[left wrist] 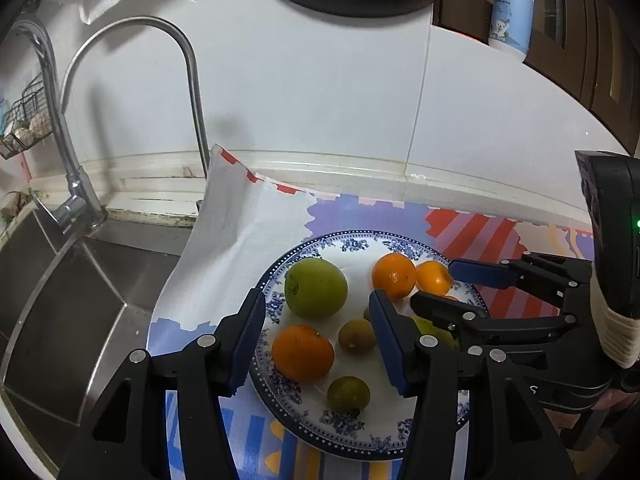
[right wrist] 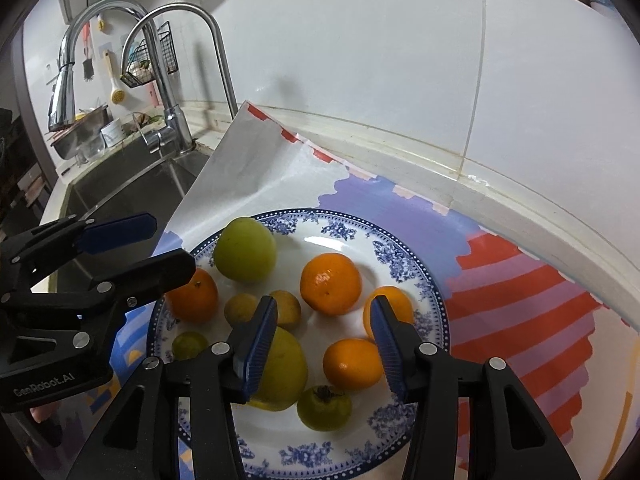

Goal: Organize fruits

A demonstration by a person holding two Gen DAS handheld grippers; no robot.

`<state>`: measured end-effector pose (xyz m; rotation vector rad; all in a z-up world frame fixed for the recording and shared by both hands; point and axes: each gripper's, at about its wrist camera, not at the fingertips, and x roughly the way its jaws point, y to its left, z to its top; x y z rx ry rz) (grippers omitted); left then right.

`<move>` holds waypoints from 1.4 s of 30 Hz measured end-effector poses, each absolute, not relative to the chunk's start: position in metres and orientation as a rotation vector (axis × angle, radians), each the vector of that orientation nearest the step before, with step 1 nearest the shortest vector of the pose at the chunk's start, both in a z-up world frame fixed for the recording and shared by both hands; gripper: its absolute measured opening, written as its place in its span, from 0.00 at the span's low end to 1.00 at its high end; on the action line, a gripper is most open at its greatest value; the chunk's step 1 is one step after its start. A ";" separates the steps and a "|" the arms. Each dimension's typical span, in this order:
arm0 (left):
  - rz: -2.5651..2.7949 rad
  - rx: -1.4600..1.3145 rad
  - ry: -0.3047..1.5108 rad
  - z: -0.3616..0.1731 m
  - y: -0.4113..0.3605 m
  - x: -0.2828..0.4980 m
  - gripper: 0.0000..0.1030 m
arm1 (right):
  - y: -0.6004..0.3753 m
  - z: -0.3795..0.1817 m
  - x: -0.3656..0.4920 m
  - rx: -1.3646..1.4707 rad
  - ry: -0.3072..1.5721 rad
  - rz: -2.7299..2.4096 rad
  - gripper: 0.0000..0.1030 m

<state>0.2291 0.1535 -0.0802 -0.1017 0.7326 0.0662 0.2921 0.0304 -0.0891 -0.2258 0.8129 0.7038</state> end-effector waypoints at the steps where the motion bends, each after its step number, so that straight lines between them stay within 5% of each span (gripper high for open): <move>1: 0.068 -0.101 0.725 -0.077 0.153 0.226 0.52 | 0.029 -0.087 0.291 -0.225 0.809 0.698 0.48; 10: 0.075 -0.078 0.650 -0.041 0.140 0.191 0.61 | -0.003 -0.050 0.258 -0.140 0.725 0.587 0.48; 32: -0.025 -0.042 0.489 0.020 0.069 0.081 0.89 | -0.116 0.031 0.110 -0.020 0.545 0.238 0.86; 42: 0.005 -0.017 0.453 0.025 0.057 0.041 1.00 | -0.138 0.034 0.056 -0.038 0.523 0.143 0.90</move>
